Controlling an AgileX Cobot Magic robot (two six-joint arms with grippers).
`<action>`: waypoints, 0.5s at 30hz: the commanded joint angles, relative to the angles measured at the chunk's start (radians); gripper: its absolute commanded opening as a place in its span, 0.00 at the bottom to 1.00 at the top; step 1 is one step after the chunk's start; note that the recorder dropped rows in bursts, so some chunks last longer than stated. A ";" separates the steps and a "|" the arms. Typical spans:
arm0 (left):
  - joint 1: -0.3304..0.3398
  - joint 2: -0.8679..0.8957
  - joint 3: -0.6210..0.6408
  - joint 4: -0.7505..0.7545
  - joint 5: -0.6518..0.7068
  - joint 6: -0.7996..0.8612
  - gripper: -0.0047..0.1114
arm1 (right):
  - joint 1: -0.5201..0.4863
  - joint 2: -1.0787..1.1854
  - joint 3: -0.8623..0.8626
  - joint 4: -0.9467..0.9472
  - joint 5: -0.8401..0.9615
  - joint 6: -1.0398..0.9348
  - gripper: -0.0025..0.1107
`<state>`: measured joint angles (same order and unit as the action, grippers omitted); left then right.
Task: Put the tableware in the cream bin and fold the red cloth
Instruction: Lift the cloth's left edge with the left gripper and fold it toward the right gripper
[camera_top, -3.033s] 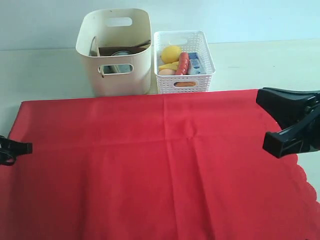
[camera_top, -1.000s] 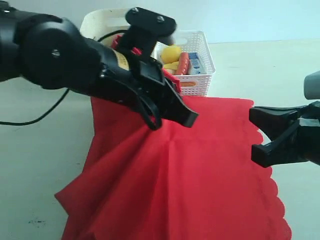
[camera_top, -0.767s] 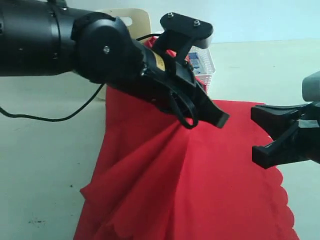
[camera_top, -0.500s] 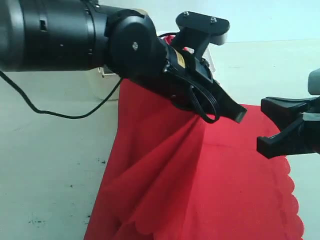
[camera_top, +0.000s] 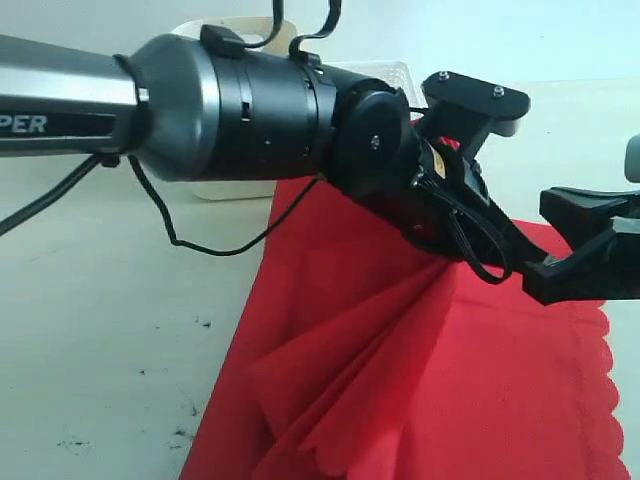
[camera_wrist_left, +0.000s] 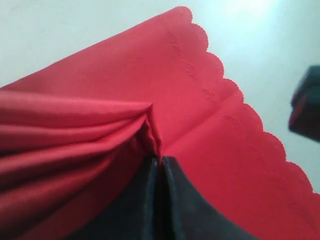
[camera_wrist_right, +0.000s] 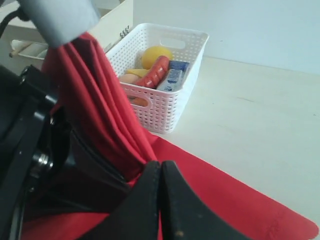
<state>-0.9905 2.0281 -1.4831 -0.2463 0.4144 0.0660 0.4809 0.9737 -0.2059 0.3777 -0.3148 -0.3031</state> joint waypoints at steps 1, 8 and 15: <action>-0.006 0.033 -0.019 0.001 0.002 -0.010 0.21 | -0.004 0.003 -0.002 0.176 -0.038 -0.168 0.02; -0.006 0.041 -0.019 0.001 0.027 0.013 0.69 | -0.004 0.003 -0.002 0.271 -0.070 -0.276 0.02; 0.009 0.020 -0.019 0.034 0.110 0.058 0.78 | -0.004 0.003 0.000 0.786 -0.226 -0.653 0.02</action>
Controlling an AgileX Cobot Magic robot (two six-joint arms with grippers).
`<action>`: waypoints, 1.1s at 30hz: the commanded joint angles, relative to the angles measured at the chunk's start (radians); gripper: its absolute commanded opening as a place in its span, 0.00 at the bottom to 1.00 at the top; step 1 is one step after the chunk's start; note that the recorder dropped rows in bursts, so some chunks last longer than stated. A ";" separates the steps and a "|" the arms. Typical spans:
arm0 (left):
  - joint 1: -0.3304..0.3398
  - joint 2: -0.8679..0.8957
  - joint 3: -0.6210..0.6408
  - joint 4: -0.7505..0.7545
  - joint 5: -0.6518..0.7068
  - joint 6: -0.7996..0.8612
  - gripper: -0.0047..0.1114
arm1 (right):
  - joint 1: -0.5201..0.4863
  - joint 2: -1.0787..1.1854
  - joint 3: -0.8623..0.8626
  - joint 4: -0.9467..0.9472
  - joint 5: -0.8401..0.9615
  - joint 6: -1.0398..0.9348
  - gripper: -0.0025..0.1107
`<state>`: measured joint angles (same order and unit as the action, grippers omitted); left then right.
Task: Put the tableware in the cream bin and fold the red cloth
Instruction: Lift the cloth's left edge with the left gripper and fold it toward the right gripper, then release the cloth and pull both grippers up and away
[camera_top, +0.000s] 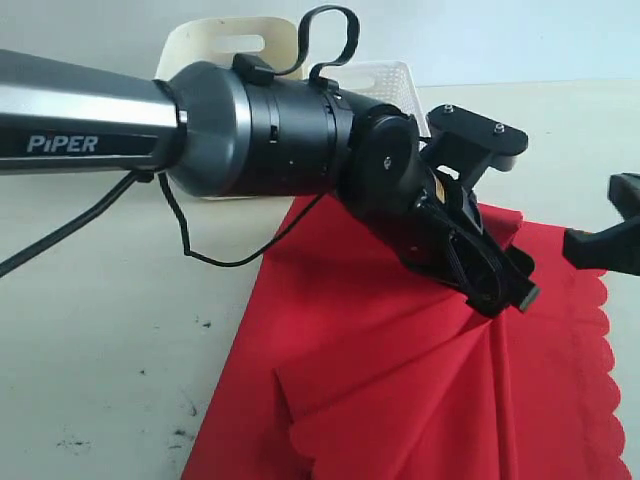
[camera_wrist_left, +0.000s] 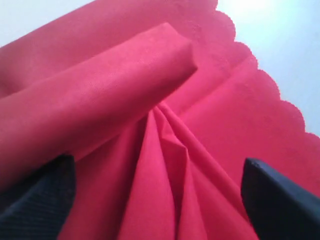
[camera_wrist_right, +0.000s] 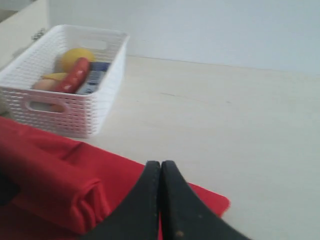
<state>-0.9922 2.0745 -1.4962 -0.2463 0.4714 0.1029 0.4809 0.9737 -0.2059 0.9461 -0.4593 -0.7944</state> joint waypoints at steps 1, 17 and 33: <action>0.018 -0.029 -0.006 0.056 0.065 0.021 0.78 | -0.004 0.003 0.000 0.205 -0.073 -0.163 0.02; 0.206 -0.232 0.211 0.122 0.099 0.017 0.04 | -0.004 0.249 -0.188 -0.063 0.172 0.081 0.03; 0.478 -0.509 0.575 0.133 -0.081 -0.007 0.04 | -0.004 0.468 -0.426 -0.322 0.459 0.101 0.72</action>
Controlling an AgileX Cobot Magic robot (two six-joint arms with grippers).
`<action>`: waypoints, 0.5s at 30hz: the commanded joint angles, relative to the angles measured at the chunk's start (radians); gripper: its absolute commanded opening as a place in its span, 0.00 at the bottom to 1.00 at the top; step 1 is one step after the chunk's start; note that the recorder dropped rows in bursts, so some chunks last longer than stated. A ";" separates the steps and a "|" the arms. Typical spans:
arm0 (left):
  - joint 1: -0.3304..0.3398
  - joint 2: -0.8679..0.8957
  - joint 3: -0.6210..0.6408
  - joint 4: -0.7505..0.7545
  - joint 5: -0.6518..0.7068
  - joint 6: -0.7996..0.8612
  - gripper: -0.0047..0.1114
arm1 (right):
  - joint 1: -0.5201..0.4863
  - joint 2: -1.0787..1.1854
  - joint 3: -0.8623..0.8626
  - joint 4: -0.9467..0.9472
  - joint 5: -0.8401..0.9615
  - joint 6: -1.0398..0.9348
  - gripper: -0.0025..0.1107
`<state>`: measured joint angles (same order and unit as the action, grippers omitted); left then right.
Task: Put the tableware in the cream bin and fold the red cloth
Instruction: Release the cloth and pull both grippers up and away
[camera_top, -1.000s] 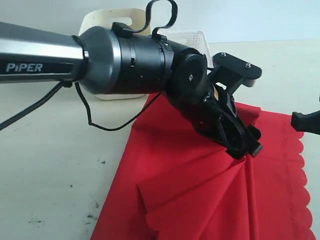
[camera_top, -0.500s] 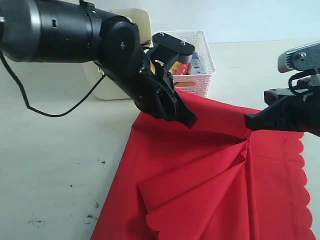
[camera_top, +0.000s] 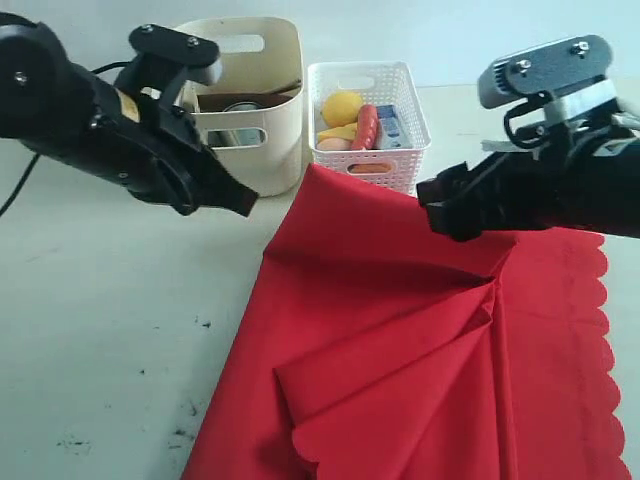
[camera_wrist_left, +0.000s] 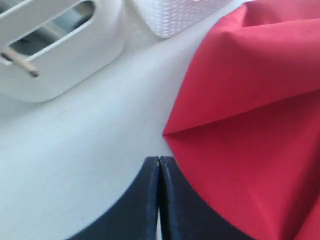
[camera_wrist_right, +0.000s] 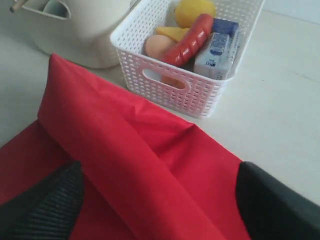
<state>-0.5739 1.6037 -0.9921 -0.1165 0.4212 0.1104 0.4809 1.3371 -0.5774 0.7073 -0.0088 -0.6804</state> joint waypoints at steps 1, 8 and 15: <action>0.074 -0.044 0.085 0.003 -0.033 -0.014 0.04 | -0.007 0.132 -0.065 -0.097 0.009 -0.016 0.72; 0.165 -0.053 0.185 0.003 -0.103 -0.010 0.04 | -0.069 0.302 -0.127 -0.143 0.009 -0.035 0.64; 0.185 -0.053 0.196 0.003 -0.142 -0.010 0.04 | -0.077 0.223 -0.185 -0.160 0.184 -0.029 0.03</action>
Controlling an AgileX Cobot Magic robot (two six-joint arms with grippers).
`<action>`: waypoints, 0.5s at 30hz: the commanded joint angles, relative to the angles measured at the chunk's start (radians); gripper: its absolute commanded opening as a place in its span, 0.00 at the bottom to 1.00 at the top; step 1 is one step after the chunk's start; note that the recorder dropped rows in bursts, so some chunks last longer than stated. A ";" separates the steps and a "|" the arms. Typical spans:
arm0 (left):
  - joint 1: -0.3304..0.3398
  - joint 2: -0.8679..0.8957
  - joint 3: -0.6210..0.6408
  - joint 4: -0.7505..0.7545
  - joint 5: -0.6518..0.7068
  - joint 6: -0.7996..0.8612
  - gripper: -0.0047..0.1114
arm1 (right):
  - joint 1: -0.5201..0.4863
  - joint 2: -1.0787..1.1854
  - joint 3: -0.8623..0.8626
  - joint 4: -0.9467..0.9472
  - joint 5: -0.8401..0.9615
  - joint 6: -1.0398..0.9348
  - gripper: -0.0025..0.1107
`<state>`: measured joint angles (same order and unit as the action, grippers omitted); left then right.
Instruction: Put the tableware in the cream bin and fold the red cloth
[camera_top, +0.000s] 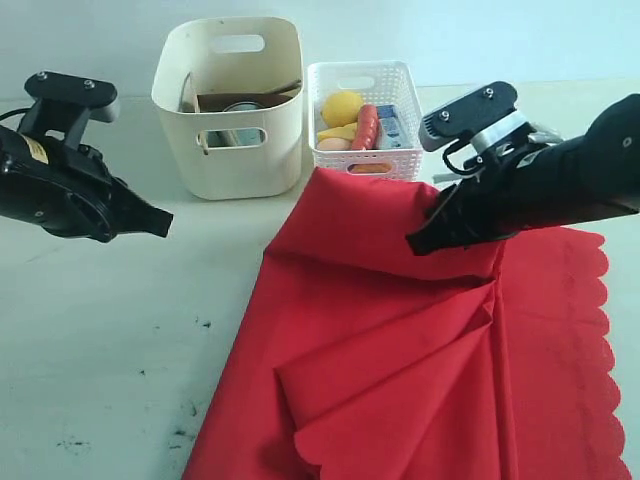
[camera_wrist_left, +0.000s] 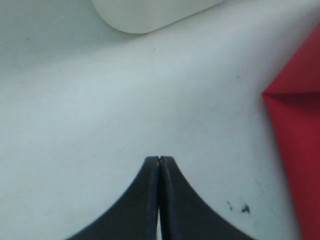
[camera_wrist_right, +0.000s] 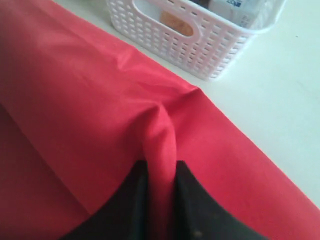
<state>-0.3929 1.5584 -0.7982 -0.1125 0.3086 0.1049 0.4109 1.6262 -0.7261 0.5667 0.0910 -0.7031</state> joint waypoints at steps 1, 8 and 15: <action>0.004 -0.008 0.002 -0.001 -0.032 -0.005 0.04 | -0.007 -0.086 -0.045 -0.026 0.116 -0.006 0.03; 0.004 -0.008 0.002 -0.001 -0.032 -0.005 0.04 | -0.007 -0.247 -0.192 -0.177 0.427 0.175 0.02; 0.004 -0.008 0.002 -0.001 -0.026 -0.007 0.04 | -0.035 -0.263 -0.270 -0.791 0.718 0.776 0.02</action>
<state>-0.3906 1.5584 -0.7959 -0.1125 0.2890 0.1049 0.4055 1.3594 -0.9848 -0.0963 0.7552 -0.0388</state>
